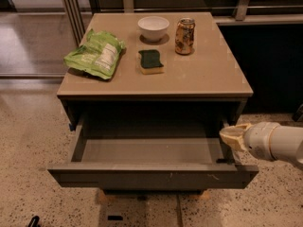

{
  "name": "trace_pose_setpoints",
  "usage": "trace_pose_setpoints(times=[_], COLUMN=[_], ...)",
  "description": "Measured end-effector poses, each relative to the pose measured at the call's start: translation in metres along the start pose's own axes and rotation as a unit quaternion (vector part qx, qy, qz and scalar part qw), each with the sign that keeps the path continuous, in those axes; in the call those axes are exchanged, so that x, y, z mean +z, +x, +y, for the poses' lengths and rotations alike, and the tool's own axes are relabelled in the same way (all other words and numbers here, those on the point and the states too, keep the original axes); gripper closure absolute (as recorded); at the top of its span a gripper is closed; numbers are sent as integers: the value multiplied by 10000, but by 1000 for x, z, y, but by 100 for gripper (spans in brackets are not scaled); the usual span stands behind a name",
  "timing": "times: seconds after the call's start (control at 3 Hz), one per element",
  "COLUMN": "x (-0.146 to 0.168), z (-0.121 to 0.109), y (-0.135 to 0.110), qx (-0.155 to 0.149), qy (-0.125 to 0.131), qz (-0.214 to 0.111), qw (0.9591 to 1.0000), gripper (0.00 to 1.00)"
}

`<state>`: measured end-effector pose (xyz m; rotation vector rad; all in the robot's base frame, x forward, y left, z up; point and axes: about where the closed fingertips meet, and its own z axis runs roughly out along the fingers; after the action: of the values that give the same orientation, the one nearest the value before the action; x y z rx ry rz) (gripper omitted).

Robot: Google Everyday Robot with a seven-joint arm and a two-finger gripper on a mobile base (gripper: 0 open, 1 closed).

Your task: Open top drawer

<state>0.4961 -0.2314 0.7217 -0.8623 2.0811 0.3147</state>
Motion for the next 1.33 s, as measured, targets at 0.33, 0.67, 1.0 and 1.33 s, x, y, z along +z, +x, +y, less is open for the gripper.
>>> trace_pose_setpoints(times=[0.33,0.67,1.0,1.33], x=[-28,-32,-32,-32], z=[-15,-11,-11,-11], y=[-62,-73,-73,-73], qx=[-182,-217,-219,-220], qy=[430,448,447,446], qz=[-841,-988,-976,-976], qw=[9954,9939,9940,9940], gripper=[58,35,11,0])
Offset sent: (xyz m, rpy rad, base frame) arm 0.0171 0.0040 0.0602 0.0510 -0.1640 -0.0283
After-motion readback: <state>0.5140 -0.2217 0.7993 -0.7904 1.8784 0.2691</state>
